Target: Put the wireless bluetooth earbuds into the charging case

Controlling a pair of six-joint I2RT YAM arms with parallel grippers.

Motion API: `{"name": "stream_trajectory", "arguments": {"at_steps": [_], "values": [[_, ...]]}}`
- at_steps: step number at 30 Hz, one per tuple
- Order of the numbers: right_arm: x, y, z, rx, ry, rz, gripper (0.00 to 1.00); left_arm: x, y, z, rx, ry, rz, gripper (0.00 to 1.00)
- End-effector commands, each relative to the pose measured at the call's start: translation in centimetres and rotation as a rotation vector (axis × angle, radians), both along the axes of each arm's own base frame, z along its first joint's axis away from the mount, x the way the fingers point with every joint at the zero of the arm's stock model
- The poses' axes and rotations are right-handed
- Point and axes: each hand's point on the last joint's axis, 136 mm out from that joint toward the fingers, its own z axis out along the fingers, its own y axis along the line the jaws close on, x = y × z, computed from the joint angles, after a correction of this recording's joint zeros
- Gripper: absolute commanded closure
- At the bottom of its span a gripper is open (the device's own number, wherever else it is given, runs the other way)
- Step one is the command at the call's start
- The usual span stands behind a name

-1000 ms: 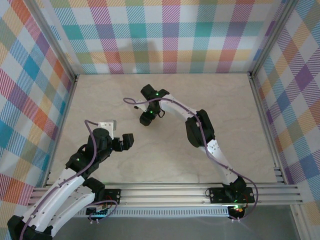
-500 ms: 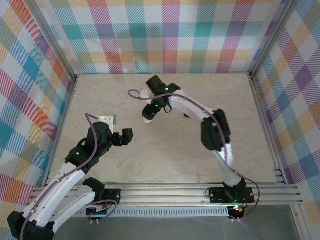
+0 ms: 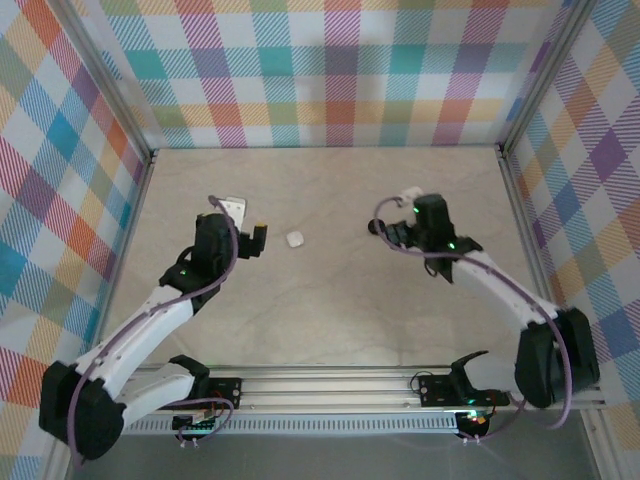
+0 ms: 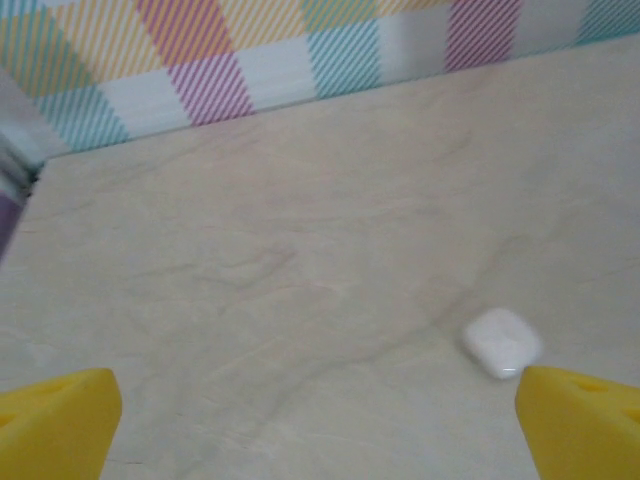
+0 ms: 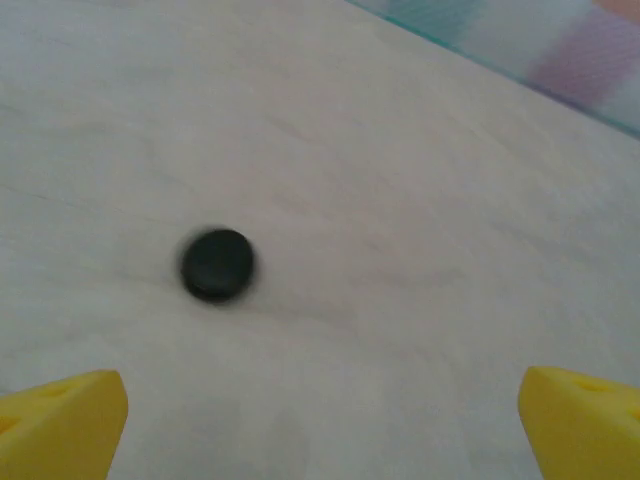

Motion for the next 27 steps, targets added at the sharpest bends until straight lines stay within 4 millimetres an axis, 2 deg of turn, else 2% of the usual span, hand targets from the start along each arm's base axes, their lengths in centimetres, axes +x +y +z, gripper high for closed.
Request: {"name": "stream_trajectory", "arguments": {"at_steps": [1,5,10,12,14,17,20,27], "values": [[-0.8,-3.4,2.3,0.099,-0.192,-0.119,0.0,1.7,2.8,-2.0,0.079,-0.026,0.111,0.0],[-2.7,-6.2,0.6,0.127,-0.242,-0.168,0.0,2.7,2.9,-4.6,-0.031,-0.046,0.096,0.0],[-3.8,-6.8,-1.5,0.216,-0.294,-0.19,0.0,3.0,2.2,-7.6,-0.081,0.033,0.025,0.0],[-3.9,-7.5,-1.8,0.219,-0.343,-0.219,0.0,3.2,3.2,-8.3,-0.09,0.019,0.054,0.0],[-3.7,-8.4,-1.8,0.227,-0.372,-0.26,0.0,3.5,4.0,-8.4,-0.164,-0.01,0.072,0.0],[-3.2,-9.0,-1.6,0.202,-0.412,-0.258,0.0,4.1,4.1,-8.0,-0.148,-0.04,0.048,0.0],[-2.9,-9.6,-2.9,0.241,-0.379,-0.272,0.0,4.2,3.7,-7.8,-0.127,-0.071,0.005,0.0],[-1.5,-8.3,-3.2,0.294,-0.4,-0.207,0.0,4.0,5.9,-8.2,-0.172,-0.101,0.083,0.0]]}}
